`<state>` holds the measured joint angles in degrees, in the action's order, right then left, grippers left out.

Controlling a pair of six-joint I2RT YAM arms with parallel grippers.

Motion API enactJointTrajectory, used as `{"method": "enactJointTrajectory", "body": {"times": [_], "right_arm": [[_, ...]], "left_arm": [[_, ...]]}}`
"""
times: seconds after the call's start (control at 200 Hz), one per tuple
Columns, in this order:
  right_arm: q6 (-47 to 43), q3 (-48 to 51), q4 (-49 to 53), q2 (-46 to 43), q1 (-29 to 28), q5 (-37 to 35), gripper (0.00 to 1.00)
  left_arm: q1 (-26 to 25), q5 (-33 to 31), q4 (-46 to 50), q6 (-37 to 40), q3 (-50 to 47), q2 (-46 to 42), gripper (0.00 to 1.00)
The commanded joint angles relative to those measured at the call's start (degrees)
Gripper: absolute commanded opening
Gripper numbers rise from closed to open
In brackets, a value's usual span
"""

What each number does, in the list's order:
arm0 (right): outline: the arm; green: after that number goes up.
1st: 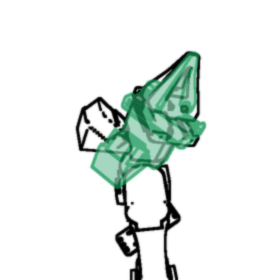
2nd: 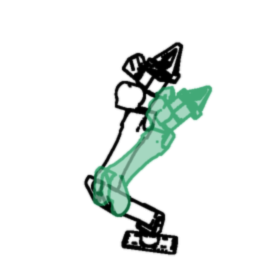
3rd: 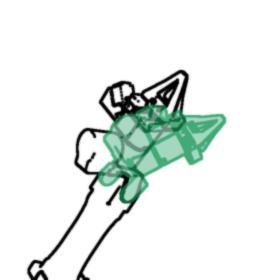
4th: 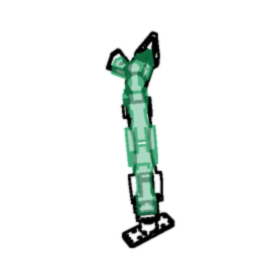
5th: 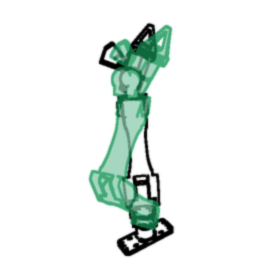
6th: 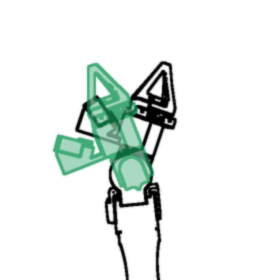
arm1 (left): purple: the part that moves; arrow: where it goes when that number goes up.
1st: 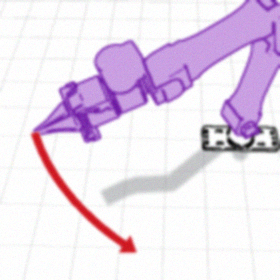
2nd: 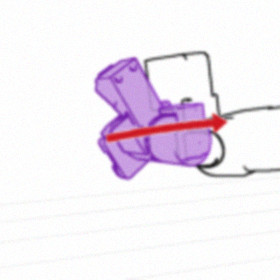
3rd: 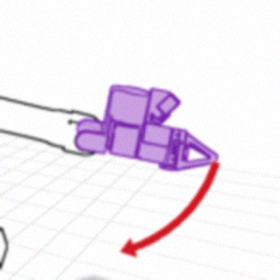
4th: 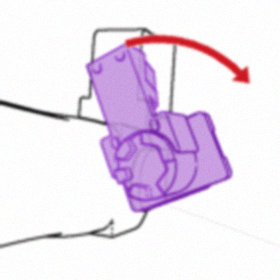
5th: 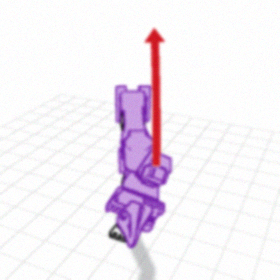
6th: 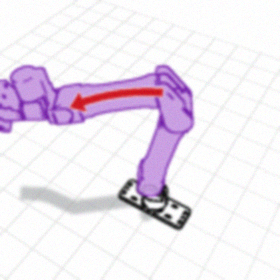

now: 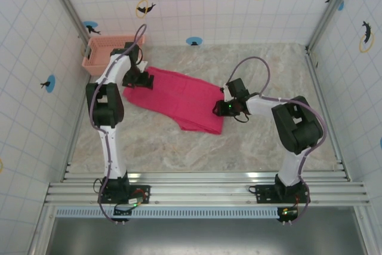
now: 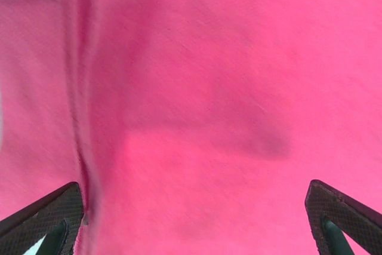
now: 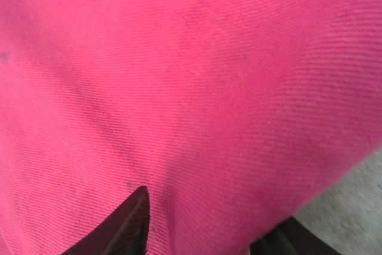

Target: Roll up the long pants

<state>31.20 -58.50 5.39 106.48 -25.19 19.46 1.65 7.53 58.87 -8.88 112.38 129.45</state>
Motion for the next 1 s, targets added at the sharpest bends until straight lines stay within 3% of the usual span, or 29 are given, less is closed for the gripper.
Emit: {"method": "enactJointTrajectory", "body": {"times": [0.0,0.125,0.44,0.741,0.891,0.996], "right_arm": [[1.5,0.5,0.8,1.5,-0.1,0.9,0.25],[2.8,5.2,1.1,-4.1,-0.2,-0.8,0.09],[5.4,19.5,8.1,-24.7,-4.7,-6.1,0.07],[16.5,28.5,10.6,-38.5,-18.5,-15.0,0.15],[19.8,28.6,8.7,-36.8,-22.8,-16.7,0.25],[21.1,26.5,4.6,-31.5,-25.4,-15.9,0.38]], "left_arm": [[-4.6,3.3,-4.5,-2.9,-3.7,-2.5,0.97],[-9.2,2.0,-4.4,-6.4,-3.1,1.1,0.97],[-15.3,7.1,-4.7,-14.3,6.5,13.6,0.97],[-22.5,13.4,-8.9,-22.5,17.5,21.7,0.98],[-24.7,15.7,-8.2,-25.1,26.7,28.0,0.98],[-24.7,17.2,-10.5,-27.0,27.8,29.1,0.97]]}}
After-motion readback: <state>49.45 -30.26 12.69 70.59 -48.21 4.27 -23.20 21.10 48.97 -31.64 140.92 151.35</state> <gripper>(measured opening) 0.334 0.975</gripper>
